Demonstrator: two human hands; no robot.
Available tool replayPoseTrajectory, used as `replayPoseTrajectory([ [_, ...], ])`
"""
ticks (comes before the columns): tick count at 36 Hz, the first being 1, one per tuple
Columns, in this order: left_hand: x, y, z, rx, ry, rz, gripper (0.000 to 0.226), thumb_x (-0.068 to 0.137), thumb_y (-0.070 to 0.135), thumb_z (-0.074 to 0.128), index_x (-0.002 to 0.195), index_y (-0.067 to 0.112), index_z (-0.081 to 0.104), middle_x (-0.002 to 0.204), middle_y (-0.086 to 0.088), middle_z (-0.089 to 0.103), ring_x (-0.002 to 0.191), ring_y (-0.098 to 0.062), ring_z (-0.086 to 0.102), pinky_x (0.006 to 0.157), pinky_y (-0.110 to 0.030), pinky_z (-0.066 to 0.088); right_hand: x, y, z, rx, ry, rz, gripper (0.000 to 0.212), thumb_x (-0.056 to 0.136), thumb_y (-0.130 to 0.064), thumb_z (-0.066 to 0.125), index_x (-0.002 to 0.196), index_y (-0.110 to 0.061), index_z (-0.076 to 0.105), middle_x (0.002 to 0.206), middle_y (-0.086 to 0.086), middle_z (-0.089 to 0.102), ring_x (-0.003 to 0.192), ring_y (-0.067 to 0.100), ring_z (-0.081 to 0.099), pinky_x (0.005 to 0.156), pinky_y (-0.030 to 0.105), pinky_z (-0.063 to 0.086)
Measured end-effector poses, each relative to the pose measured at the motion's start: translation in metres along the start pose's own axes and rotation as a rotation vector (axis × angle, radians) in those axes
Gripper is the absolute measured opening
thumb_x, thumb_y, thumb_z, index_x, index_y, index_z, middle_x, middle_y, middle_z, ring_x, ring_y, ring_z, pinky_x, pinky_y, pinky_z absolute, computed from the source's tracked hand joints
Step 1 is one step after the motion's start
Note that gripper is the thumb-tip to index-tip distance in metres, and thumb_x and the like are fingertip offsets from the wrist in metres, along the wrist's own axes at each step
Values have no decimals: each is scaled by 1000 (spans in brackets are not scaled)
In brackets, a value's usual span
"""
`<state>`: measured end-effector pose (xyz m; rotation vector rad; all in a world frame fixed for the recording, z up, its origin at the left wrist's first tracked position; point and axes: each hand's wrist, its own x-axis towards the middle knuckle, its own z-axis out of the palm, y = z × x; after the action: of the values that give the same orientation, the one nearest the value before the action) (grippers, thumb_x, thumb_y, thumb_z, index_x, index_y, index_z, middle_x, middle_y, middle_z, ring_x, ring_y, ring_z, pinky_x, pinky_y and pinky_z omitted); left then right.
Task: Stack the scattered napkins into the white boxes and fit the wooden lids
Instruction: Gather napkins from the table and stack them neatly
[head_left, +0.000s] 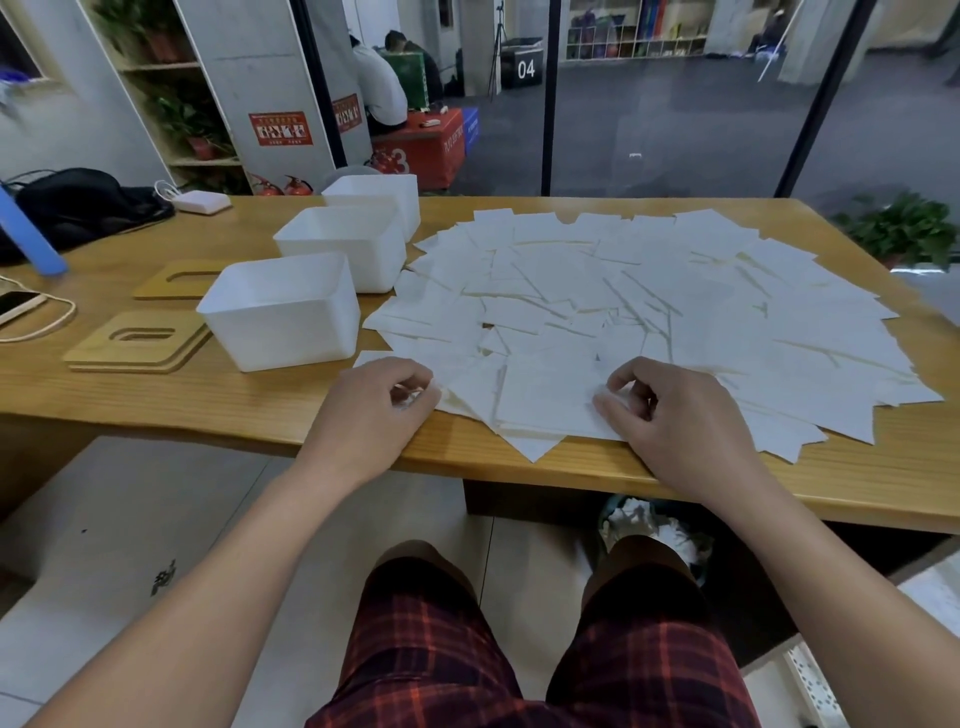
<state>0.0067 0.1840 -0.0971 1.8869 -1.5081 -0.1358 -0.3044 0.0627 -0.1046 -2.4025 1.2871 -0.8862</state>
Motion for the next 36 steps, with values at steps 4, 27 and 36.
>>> replayPoseTrajectory([
  [4, -2, -1, 2, -57, 46, -43, 15, 101, 36, 75, 112, 29, 82, 108, 24, 75, 99, 7, 67, 90, -20, 55, -1, 0, 0, -1, 2, -9, 15, 99, -48, 70, 100, -34, 68, 69, -9, 61, 67, 7, 60, 63, 38, 54],
  [27, -15, 78, 40, -457, 177, 100, 8, 100, 24, 80, 107, 27, 83, 102, 18, 78, 94, -13, 72, 75, -25, 56, -3, -42, -24, 619, -35, 68, 27, 110, -45, 59, 107, -25, 76, 84, 2, 78, 61, 32, 63, 60, 40, 48],
  [36, -33, 97, 74, -287, 38, 388, 12, 102, 23, 78, 113, 24, 83, 111, 19, 78, 110, -8, 71, 93, -38, 58, 14, -40, -17, 757, -179, 242, 30, 104, -33, 72, 131, -21, 69, 61, -6, 66, 52, 6, 56, 61, 26, 44],
])
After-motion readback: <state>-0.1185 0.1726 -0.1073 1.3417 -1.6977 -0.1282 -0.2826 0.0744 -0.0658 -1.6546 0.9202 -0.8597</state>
